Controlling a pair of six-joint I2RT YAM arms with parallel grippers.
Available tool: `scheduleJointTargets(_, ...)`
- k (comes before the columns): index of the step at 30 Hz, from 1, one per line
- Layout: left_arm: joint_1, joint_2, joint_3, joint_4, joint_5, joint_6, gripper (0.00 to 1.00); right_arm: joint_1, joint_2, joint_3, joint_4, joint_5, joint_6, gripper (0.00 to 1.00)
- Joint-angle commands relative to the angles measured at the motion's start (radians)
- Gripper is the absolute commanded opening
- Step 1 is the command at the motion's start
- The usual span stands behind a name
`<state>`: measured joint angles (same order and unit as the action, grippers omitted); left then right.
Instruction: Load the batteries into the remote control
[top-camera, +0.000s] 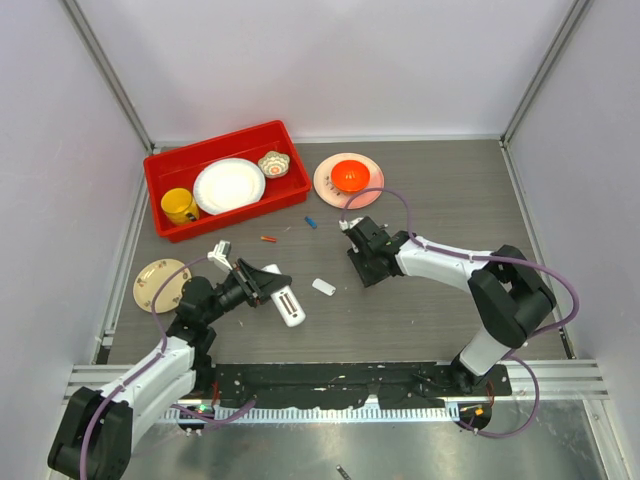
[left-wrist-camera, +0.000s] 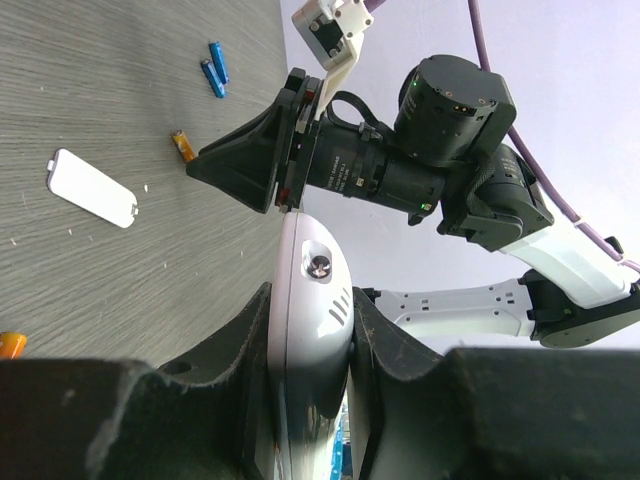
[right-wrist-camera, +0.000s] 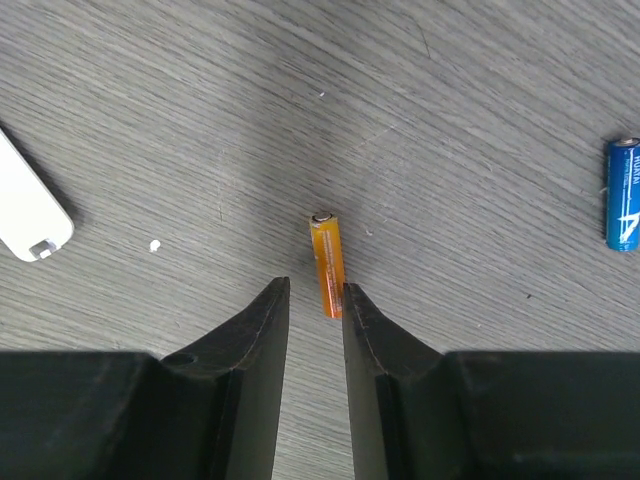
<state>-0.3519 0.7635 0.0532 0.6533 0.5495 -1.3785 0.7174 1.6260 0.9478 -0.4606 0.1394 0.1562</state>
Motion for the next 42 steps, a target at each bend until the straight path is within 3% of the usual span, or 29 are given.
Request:
scheduleJointTargets(1,0.004,-0.006,-0.001,0.043,0.0,0.013,0.0,-0.007,0.002,-0.001,0.01,-0.004,0.006,0.33)
scheduleJointTargets(20,0.004,0.019,0.0,0.063,0.006,0.013,0.0,-0.018,0.02,-0.011,-0.018,-0.037,0.029,0.27)
scheduleJointTargets(23,0.004,0.02,0.002,0.065,0.004,0.013,0.0,-0.018,0.026,-0.011,-0.021,-0.046,0.035,0.22)
scheduleJointTargets(26,0.002,0.025,0.002,0.068,0.004,0.013,0.0,-0.018,0.031,-0.009,-0.03,-0.051,0.057,0.1)
scheduleJointTargets(27,0.002,0.025,0.002,0.074,0.001,0.012,0.0,-0.019,0.028,0.002,-0.045,-0.049,0.069,0.02)
scheduleJointTargets(29,0.002,0.03,0.007,0.081,-0.003,0.006,0.0,-0.018,-0.017,0.02,-0.07,-0.044,0.104,0.01)
scheduleJointTargets(35,-0.009,0.102,0.046,0.181,-0.014,-0.028,0.0,0.022,-0.259,0.19,-0.232,-0.17,0.227,0.01)
scheduleJointTargets(42,-0.019,0.31,0.063,0.506,0.007,-0.117,0.0,0.177,-0.269,0.48,-0.554,-0.3,0.217,0.01)
